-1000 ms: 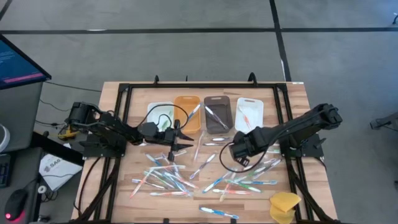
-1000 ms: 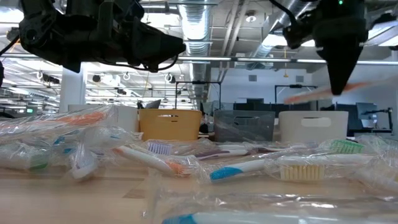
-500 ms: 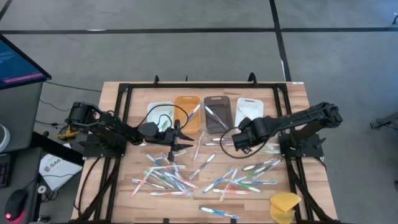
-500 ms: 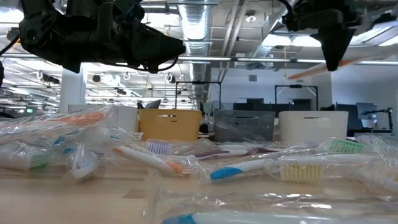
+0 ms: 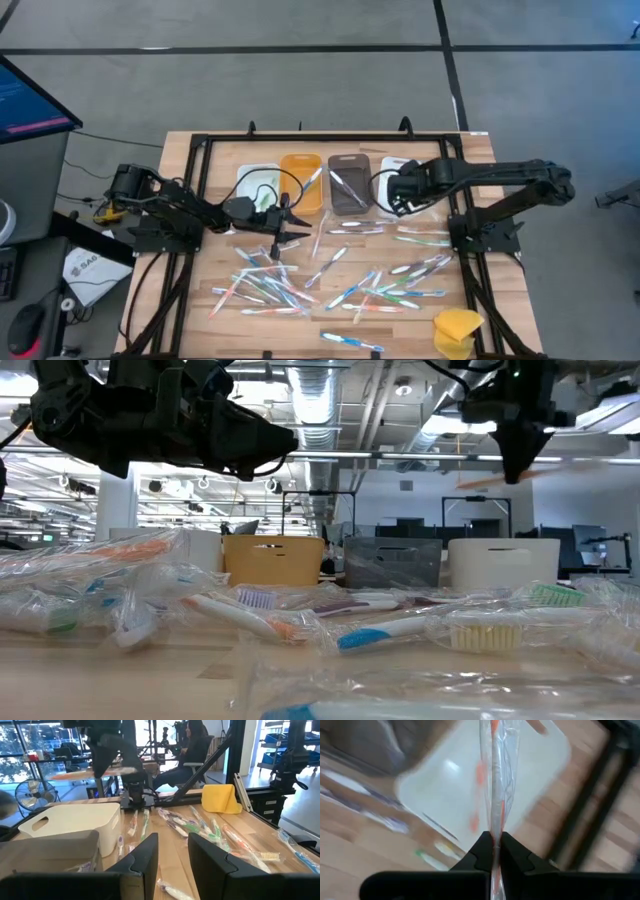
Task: Pick & Place Toothbrushes
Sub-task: Put the orange toothbrush into the right white bin
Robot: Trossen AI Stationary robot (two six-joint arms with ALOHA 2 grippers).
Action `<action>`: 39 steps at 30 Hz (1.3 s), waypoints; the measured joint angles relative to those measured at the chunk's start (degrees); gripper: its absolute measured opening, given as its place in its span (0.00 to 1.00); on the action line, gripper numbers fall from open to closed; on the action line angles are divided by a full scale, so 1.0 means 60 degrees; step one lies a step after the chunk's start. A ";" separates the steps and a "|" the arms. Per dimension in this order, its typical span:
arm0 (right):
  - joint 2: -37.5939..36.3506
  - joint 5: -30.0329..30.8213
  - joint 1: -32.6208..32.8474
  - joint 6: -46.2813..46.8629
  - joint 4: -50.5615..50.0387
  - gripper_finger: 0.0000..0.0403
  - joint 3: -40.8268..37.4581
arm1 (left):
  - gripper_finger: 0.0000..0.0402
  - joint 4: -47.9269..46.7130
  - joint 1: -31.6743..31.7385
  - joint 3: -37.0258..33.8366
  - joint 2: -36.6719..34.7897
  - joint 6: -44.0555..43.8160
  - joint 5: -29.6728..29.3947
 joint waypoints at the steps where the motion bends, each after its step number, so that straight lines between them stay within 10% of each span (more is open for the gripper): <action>1: -0.0131 0.0027 -0.0076 -0.0167 0.0409 0.02 -0.0217 | 0.25 0.0006 0.0002 0.0000 0.0000 0.0003 0.0000; 39: -0.0064 0.0572 -0.2052 -0.1184 0.5809 0.03 -0.3837 | 0.25 -0.0078 0.0013 0.0000 0.0000 0.0018 0.0000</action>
